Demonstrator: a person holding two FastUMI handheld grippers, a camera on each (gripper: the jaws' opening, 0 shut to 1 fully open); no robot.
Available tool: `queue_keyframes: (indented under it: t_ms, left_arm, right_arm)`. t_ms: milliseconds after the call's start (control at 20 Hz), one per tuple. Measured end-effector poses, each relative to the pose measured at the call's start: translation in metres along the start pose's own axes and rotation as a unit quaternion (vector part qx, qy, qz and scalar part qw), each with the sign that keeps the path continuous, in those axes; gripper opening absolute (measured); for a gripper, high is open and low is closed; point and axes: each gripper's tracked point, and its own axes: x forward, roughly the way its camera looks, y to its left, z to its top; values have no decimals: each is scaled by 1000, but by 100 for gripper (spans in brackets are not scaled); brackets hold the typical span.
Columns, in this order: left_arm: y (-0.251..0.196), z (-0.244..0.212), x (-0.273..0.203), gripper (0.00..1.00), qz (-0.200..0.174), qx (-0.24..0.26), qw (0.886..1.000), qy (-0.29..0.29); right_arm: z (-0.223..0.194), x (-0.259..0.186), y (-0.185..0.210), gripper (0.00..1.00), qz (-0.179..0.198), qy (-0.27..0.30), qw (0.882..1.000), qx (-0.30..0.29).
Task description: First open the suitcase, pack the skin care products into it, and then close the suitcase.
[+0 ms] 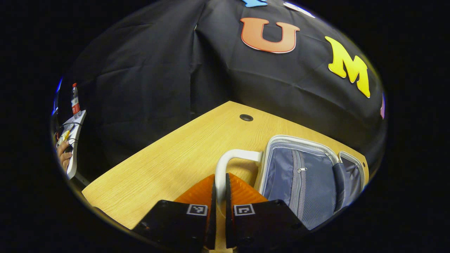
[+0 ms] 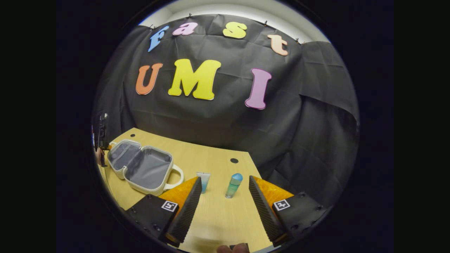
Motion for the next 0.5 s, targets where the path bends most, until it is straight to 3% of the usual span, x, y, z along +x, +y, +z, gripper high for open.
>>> queue_keyframes:
  t_ms: [150,250,350,400,500]
  left_arm:
    - [13,9,-7,35,19,27,999,-6]
    - [3,18,-22,67,11,36,999,-25]
    - [-12,32,-48,77,1,52,997,-52]
    - [-23,38,-63,95,-3,61,996,-67]
    - [-54,49,-98,95,-12,80,992,-98]
  right_arm:
    - [2,6,8,80,9,1,1000,4]
    - [4,8,10,80,16,-2,1000,5]
    - [0,12,4,80,19,-3,1000,10]
    - [-1,14,1,81,21,-3,1000,13]
    - [-2,19,-6,80,29,-8,999,21]
